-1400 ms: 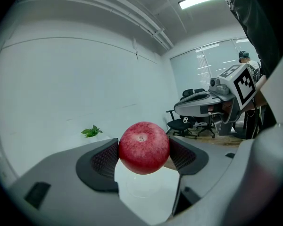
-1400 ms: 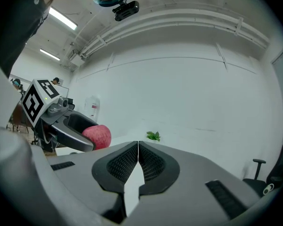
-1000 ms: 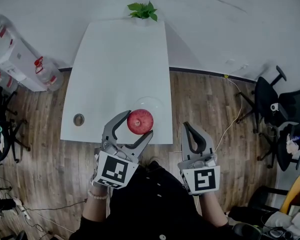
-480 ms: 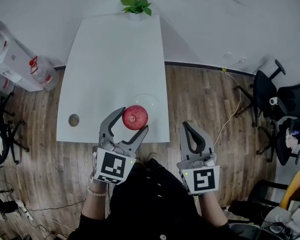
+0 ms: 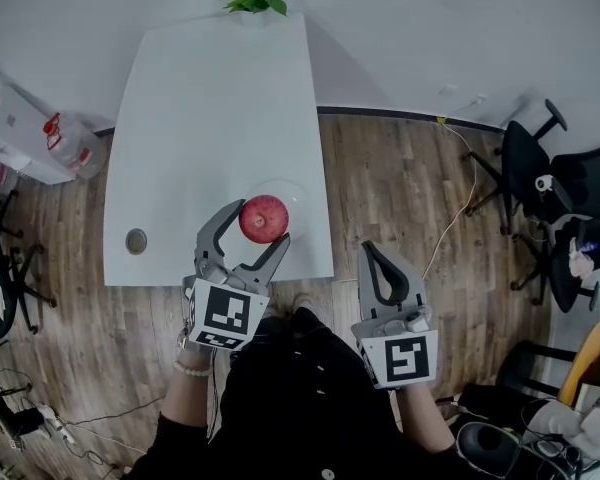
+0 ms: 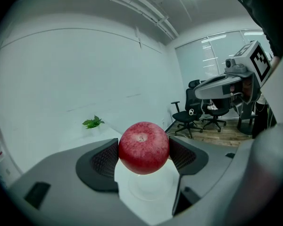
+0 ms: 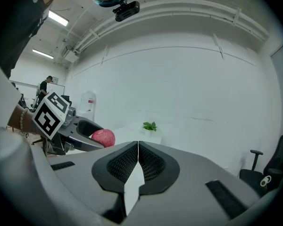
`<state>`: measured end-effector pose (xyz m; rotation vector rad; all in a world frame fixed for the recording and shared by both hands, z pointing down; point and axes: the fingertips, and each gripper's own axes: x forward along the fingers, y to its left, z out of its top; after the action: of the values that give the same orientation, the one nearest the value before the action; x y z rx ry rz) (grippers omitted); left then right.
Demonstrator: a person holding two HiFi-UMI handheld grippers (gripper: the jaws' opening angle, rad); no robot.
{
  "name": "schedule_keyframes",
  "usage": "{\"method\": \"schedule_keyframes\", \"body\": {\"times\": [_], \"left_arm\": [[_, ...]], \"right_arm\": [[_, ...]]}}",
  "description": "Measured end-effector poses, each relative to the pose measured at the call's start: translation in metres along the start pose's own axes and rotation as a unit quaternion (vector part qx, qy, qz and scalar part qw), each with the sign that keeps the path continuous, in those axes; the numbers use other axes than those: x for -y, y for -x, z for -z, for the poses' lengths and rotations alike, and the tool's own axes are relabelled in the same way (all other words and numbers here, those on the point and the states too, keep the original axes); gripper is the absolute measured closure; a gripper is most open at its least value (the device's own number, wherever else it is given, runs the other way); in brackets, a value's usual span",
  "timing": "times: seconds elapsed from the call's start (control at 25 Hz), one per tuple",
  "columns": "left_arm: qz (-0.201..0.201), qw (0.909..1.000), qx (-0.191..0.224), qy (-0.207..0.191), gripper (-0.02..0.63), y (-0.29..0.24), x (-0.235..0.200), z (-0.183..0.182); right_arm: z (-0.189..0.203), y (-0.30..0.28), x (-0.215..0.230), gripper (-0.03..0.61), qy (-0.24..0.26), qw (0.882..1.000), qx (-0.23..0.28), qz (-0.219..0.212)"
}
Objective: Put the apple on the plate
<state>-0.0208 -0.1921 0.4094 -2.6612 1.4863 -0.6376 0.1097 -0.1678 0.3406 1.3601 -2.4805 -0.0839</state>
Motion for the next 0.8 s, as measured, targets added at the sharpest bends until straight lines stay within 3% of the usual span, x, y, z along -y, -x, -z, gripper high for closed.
{"method": "schedule_keyframes", "body": {"times": [0.32, 0.8], "left_arm": [[0.009, 0.9997, -0.017, -0.014, 0.265, -0.030, 0.009, 0.015], [0.030, 0.9980, -0.056, -0.002, 0.265, -0.069, 0.017, 0.059]], "right_arm": [[0.016, 0.003, 0.006, 0.537, -0.009, 1.000, -0.021, 0.002], [0.035, 0.013, 0.016, 0.537, -0.019, 0.998, -0.046, 0.023]]}}
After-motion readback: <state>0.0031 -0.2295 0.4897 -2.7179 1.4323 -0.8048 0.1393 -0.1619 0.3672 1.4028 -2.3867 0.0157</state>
